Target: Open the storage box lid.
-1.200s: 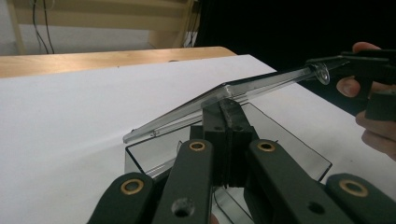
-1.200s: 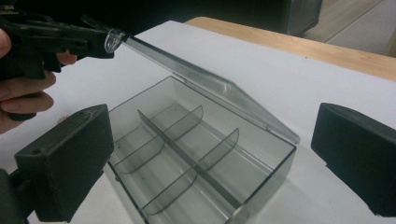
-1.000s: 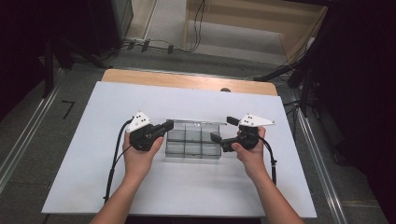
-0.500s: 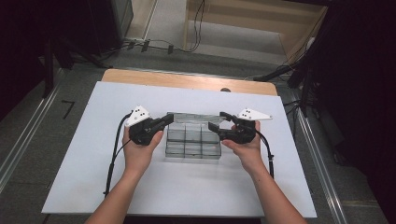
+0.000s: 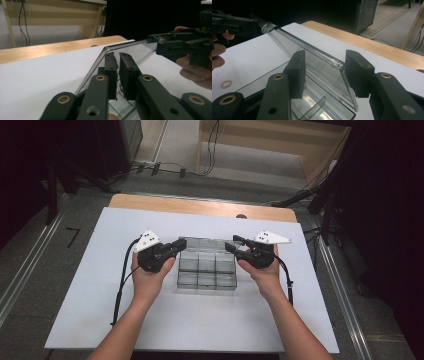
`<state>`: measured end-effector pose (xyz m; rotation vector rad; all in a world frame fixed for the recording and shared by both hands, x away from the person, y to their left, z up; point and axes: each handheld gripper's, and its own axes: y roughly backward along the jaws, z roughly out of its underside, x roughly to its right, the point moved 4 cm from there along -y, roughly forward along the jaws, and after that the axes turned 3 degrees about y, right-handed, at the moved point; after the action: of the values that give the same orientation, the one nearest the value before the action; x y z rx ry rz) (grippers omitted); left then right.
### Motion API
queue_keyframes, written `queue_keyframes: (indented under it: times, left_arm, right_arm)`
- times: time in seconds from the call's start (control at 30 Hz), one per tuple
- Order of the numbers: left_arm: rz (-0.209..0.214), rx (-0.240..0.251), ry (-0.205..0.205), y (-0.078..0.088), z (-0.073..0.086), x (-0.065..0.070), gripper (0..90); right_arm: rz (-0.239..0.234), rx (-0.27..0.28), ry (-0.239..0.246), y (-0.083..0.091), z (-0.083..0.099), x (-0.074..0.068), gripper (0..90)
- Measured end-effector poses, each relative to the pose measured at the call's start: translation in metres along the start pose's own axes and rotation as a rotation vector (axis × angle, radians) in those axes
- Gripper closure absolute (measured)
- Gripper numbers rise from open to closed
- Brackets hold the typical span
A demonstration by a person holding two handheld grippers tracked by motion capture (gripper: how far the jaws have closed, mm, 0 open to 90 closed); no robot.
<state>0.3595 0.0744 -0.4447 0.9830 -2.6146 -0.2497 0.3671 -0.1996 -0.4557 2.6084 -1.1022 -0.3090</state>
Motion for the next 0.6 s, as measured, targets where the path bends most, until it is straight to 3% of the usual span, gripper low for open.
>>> queue_keyframes:
  times: [0.13,0.33,0.47,0.53,0.6]
  left_arm:
    - [0.021,-0.020,-0.009,0.001,0.001,0.002,67.4]
    - [0.007,-0.031,-0.023,0.001,0.002,0.002,35.9]
    - [-0.015,-0.069,0.021,-0.005,0.002,-0.004,13.8]
    - [-0.027,-0.083,0.020,-0.010,0.002,-0.007,2.1]
    - [-0.023,-0.074,0.028,-0.012,0.001,-0.010,0.0]
  right_arm:
    - [0.001,-0.005,-0.002,-0.001,-0.001,0.001,51.0]
    - [0.000,-0.001,-0.011,-0.003,-0.002,0.004,51.5]
    - [0.004,0.000,-0.018,-0.004,-0.003,0.007,52.2]
    - [0.005,-0.003,-0.021,-0.006,-0.003,0.009,52.7]
    - [0.004,-0.005,-0.021,-0.007,-0.004,0.010,53.1]
